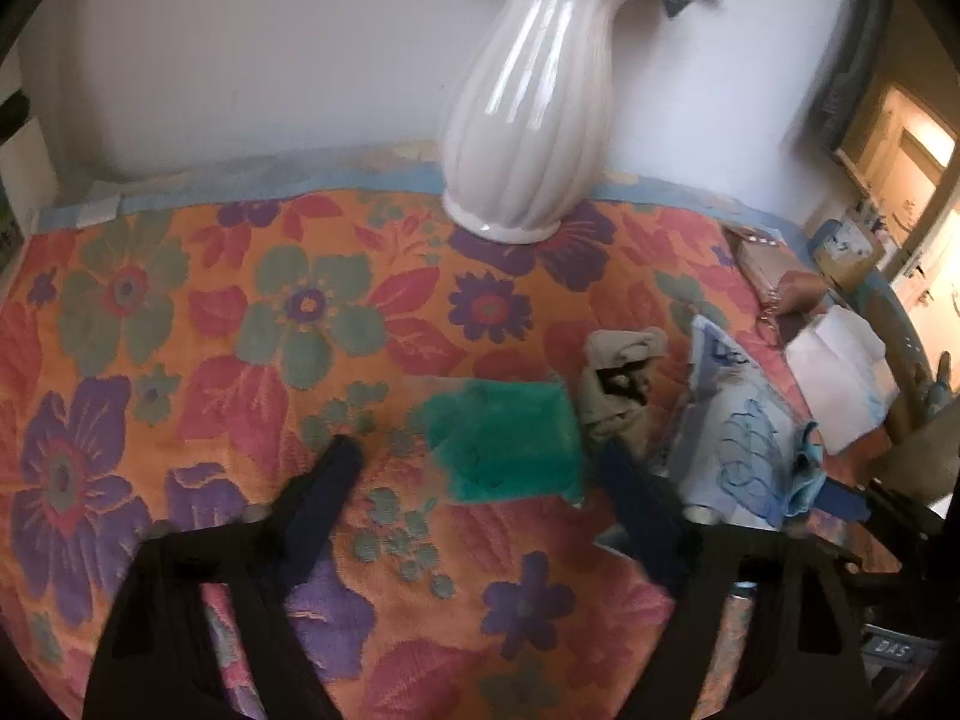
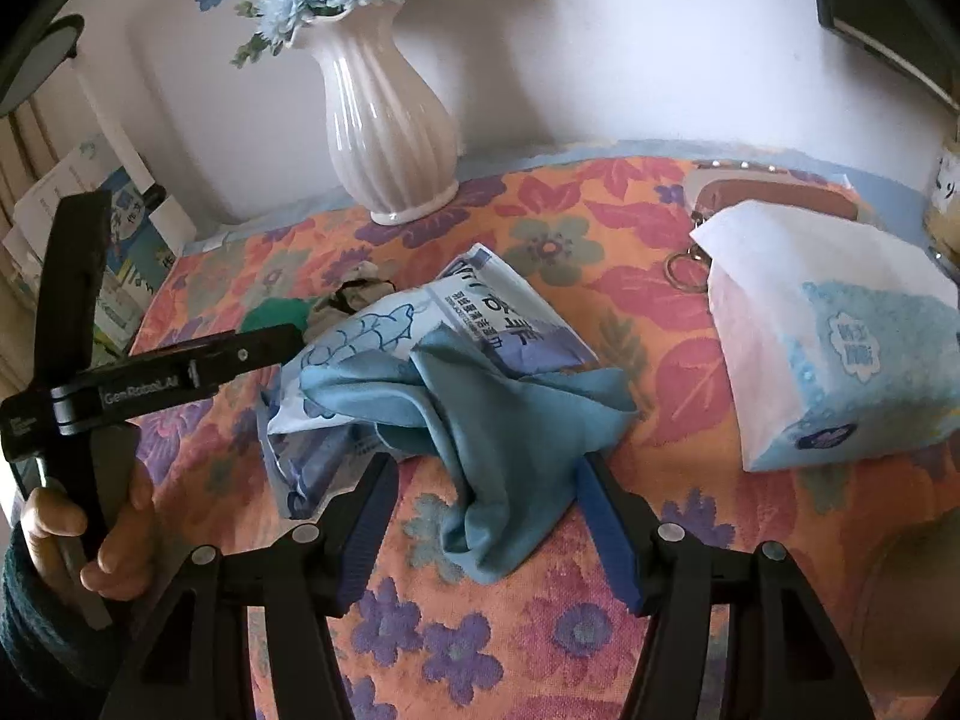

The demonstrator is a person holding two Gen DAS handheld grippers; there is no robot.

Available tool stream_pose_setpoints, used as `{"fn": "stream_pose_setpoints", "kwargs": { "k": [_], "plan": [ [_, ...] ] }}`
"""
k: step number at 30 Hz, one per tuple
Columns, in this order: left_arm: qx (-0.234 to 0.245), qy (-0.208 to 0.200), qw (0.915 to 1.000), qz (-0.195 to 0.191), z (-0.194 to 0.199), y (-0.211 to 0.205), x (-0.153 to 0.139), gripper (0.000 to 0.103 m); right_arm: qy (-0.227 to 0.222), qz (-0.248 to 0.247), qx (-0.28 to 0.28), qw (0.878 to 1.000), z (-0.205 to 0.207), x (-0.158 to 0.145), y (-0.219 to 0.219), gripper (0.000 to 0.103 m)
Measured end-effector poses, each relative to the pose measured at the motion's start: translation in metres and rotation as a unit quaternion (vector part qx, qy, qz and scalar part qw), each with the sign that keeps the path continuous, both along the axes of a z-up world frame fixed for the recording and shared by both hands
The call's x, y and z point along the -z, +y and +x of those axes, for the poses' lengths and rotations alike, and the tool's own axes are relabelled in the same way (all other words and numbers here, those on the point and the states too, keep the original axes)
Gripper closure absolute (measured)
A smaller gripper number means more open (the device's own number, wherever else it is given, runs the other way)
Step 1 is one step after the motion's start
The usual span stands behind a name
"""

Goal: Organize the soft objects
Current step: 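Grasp the green cloth with the left tool while the right tool grasps the blue cloth, then carry the green and blue cloths to the glass table and release them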

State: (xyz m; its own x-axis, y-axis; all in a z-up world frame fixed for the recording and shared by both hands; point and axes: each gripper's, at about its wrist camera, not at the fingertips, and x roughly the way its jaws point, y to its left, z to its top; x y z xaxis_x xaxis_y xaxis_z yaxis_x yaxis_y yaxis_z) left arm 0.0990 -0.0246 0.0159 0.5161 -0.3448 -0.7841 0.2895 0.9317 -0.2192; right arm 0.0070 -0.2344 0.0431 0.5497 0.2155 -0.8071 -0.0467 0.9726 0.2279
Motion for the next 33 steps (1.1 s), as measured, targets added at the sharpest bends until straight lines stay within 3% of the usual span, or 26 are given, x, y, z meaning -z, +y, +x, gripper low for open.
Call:
{"fn": "stream_pose_setpoints", "kwargs": {
  "k": [1,2,3,5,7,11,14,19,22,24,25,26,27,33],
  "plan": [
    [0.002,-0.001,1.0,0.001,0.001,-0.001,0.0,0.04,-0.002,-0.009,0.002,1.0,-0.001,0.001,0.002,0.044],
    [0.001,-0.004,1.0,0.008,0.001,-0.002,0.001,0.044,-0.004,-0.022,0.003,1.0,-0.002,0.0,0.005,0.052],
    [0.002,-0.006,0.9999,0.009,0.001,-0.004,0.001,0.054,-0.006,-0.031,0.005,1.0,-0.002,0.0,0.007,0.059],
    [0.01,-0.012,0.9999,0.004,0.001,-0.005,-0.001,0.055,-0.006,-0.041,0.008,0.999,-0.003,0.001,0.009,0.081],
    [0.009,-0.022,0.9997,0.008,-0.003,-0.005,-0.005,0.057,-0.008,-0.027,0.006,1.0,-0.004,0.0,0.005,0.093],
    [-0.024,-0.047,0.9985,0.011,-0.023,0.004,-0.019,0.057,-0.046,0.011,-0.021,0.999,-0.019,-0.013,0.001,0.094],
    [-0.027,-0.059,0.9979,-0.003,-0.049,0.013,-0.031,0.057,-0.068,-0.001,-0.044,0.997,-0.046,-0.028,0.005,0.094],
    [-0.018,-0.059,0.9979,-0.017,-0.095,0.013,-0.035,0.057,-0.028,-0.018,-0.077,0.996,-0.089,-0.028,0.012,0.094],
    [-0.01,-0.057,0.9982,-0.014,-0.111,0.003,-0.028,0.057,0.002,-0.039,-0.076,0.996,-0.096,-0.021,0.012,0.09],
    [-0.009,-0.054,0.9984,-0.012,-0.114,-0.001,-0.022,0.057,0.02,-0.042,-0.066,0.997,-0.098,-0.017,0.008,0.081],
    [-0.01,-0.055,0.9983,-0.014,-0.115,-0.001,-0.019,0.057,0.027,-0.036,-0.065,0.997,-0.099,-0.017,0.005,0.066],
    [-0.011,-0.054,0.9983,-0.02,-0.115,0.0,-0.016,0.057,0.031,-0.031,-0.067,0.997,-0.101,-0.017,0.003,0.043],
    [-0.014,-0.048,0.9984,-0.026,-0.115,0.003,-0.013,0.057,0.027,-0.032,-0.065,0.997,-0.104,-0.018,0.002,0.036],
    [-0.028,-0.033,0.9972,-0.061,-0.112,0.017,-0.008,0.057,0.021,-0.03,-0.064,0.997,-0.098,-0.016,0.013,0.034]
  ]
}}
